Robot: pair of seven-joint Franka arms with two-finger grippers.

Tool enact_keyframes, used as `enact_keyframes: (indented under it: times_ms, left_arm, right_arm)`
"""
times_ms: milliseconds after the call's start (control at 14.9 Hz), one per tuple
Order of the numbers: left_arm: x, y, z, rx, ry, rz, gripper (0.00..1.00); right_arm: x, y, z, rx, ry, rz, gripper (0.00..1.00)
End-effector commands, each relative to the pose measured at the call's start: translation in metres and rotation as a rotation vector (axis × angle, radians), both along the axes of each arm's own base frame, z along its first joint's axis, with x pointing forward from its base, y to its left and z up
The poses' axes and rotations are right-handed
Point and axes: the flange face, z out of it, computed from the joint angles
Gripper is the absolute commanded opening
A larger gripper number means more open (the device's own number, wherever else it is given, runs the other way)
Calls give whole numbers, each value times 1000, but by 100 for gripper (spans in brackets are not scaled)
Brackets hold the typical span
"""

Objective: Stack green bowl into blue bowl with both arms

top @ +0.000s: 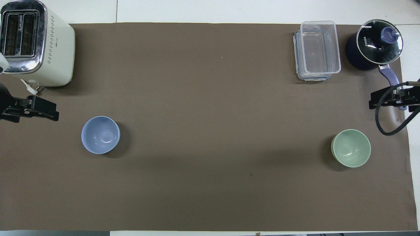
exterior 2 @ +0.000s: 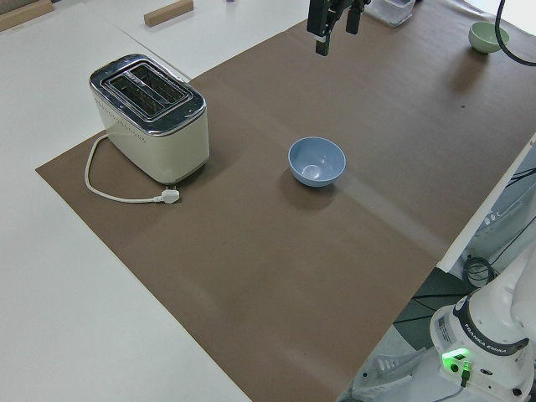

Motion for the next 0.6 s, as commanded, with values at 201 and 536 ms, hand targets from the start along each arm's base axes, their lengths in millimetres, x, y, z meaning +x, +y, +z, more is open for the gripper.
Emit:
enact_keyframes:
  times_ms: [201, 536]
  left_arm:
    - [-5, 3, 5, -19, -21, -1, 100]
    - [-15, 3, -13, -17, -13, 0, 100]
  right_arm:
    - [-2, -1, 3, 18, -15, -17, 100]
    - [-3, -1, 2, 19, -13, -11, 100]
